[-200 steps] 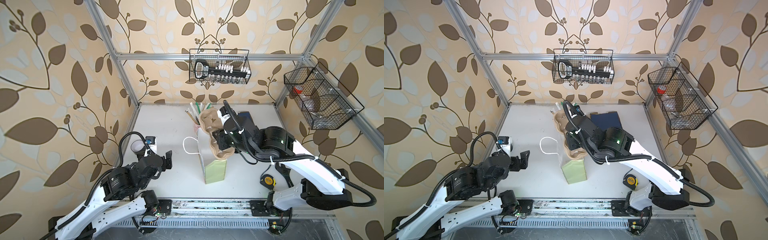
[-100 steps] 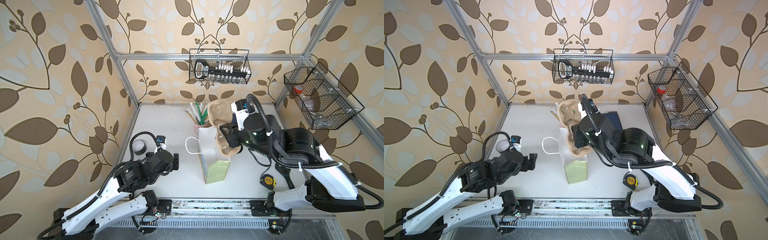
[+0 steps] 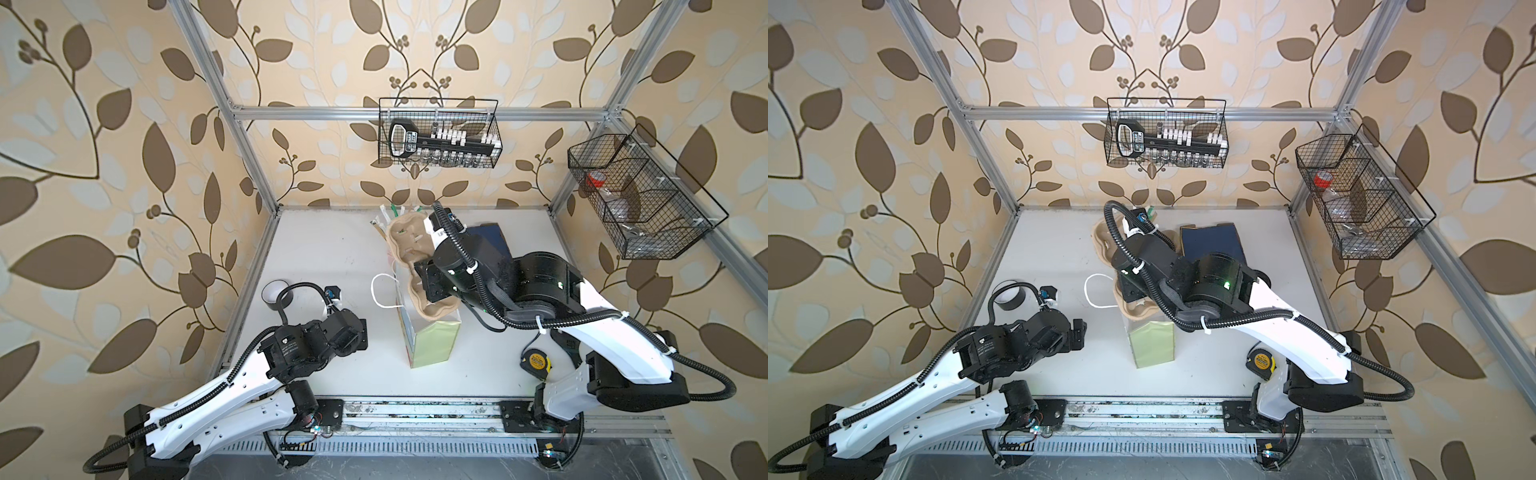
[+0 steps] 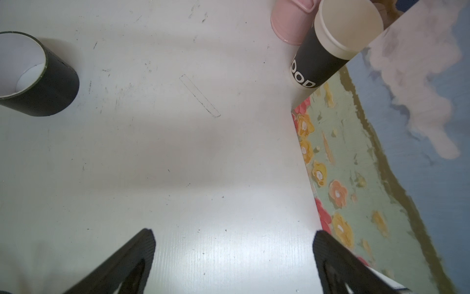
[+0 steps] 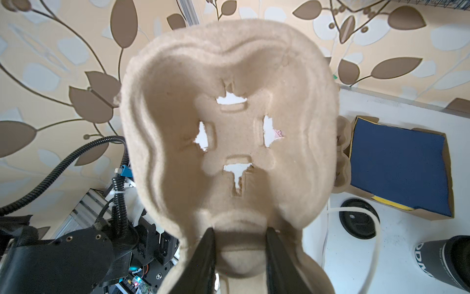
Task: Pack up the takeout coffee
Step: 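Carry the carrier over the bag opening with right gripper, then lower the carrier into the white paper bag with right gripper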
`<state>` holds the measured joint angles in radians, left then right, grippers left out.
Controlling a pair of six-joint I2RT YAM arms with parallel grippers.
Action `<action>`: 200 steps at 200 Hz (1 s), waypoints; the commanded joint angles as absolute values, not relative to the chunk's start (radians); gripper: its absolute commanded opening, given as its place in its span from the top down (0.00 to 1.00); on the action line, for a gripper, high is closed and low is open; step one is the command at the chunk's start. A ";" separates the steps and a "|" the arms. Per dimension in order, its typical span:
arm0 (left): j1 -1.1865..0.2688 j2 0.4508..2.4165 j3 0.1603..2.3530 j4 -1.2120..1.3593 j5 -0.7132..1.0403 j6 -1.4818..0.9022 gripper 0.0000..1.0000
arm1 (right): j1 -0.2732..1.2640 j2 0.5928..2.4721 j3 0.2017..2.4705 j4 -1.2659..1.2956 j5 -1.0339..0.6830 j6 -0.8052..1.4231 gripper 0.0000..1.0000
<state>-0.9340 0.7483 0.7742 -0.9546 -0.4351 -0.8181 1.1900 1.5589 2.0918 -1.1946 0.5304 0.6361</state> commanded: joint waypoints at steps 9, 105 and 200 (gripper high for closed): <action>-0.923 0.743 0.741 -0.914 -0.447 -0.886 0.01 | 1.175 1.578 2.082 -1.223 0.510 0.650 0.69; -0.923 0.735 0.676 -0.877 -0.443 -0.901 0.01 | 1.087 1.584 1.941 -1.182 0.423 0.637 0.69; -0.923 0.729 0.674 -0.877 -0.454 -0.899 0.01 | 1.045 1.560 1.863 -1.135 0.415 0.700 0.68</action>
